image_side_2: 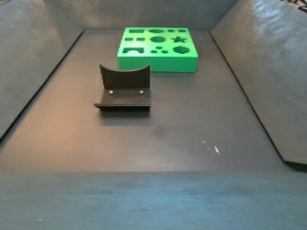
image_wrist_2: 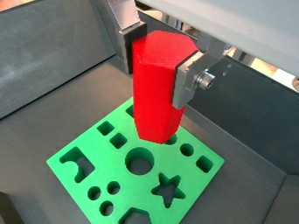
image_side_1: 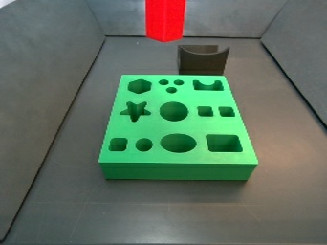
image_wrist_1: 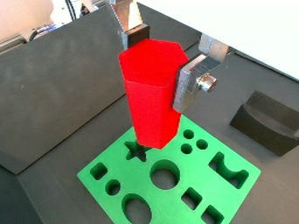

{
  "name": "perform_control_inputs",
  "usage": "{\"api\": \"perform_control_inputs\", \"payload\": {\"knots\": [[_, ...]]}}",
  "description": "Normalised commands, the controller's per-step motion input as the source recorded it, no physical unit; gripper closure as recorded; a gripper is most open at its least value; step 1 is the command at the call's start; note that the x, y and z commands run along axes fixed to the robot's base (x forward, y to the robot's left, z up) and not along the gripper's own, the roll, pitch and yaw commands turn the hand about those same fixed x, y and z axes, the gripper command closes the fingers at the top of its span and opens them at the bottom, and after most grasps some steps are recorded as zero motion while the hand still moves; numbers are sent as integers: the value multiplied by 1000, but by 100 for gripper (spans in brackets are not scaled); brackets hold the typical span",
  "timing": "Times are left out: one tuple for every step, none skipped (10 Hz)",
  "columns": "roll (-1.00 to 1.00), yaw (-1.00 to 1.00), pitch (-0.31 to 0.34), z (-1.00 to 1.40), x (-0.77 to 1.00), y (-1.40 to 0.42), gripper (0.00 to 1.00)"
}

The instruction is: Insert the hexagon object.

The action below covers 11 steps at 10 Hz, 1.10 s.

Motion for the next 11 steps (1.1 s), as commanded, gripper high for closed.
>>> {"api": "perform_control_inputs", "payload": {"knots": [[16, -1000, 3, -263, -6, 0, 100], [14, -1000, 0, -257, 0, 0, 100], [14, -1000, 0, -257, 0, 0, 100], [41, -886, 59, -374, -46, 77, 100], [0, -740, 27, -326, -29, 251, 100], [0, -663, 40, -363, -57, 329, 100], [-19, -620, 24, -394, -49, 343, 100], [-86, -514, 0, -451, -63, 383, 100], [-124, -580, 0, -503, -43, 277, 100], [-153, -486, 0, -540, -71, 346, 100], [-84, 240, -143, -446, -86, 546, 100]]}}
